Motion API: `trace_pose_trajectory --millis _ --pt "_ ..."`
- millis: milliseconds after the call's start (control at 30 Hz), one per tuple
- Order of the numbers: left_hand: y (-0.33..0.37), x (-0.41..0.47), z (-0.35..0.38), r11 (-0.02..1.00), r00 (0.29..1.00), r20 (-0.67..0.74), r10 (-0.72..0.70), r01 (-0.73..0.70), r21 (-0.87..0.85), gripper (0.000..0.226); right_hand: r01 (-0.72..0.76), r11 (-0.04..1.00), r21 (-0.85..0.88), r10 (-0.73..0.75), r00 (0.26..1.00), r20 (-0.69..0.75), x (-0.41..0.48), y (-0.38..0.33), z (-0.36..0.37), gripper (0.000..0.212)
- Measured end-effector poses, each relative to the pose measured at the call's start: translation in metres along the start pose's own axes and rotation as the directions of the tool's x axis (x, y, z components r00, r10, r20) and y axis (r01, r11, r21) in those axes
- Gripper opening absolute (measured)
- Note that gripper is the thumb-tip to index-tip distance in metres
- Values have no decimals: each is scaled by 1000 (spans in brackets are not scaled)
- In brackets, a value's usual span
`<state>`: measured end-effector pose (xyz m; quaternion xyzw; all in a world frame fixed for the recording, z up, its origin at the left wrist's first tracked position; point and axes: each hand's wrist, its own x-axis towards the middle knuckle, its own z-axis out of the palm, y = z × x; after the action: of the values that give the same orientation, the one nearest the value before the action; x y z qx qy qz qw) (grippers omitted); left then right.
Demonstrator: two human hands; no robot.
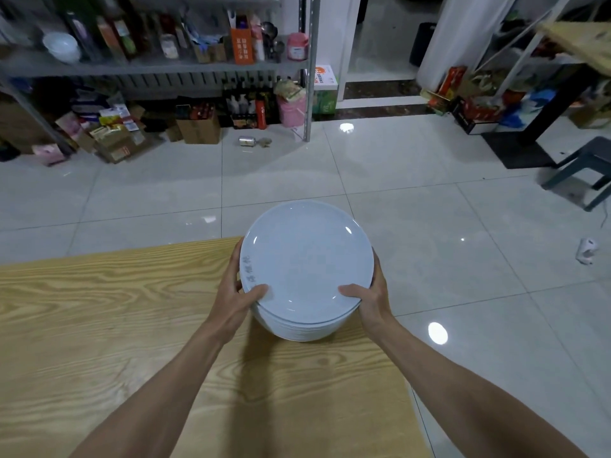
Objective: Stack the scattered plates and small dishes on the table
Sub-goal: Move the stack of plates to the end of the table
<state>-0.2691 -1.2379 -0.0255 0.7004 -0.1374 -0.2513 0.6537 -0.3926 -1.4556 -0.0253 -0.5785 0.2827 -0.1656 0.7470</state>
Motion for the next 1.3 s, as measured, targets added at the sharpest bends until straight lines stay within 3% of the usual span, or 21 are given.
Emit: trace_pose_trajectory --millis 700,900,1300 --pt "-1 19 8 997 995 77 -59 63 -52 96 -29 999 -33 30 1000 3 17 1 -4 91" --pt "8 14 5 996 989 117 -92 94 -13 101 -57 995 -81 59 998 21 11 -3 -3 104" --pt "12 12 7 995 991 99 -94 95 -5 90 -77 993 -94 79 996 27 11 1 -8 94"
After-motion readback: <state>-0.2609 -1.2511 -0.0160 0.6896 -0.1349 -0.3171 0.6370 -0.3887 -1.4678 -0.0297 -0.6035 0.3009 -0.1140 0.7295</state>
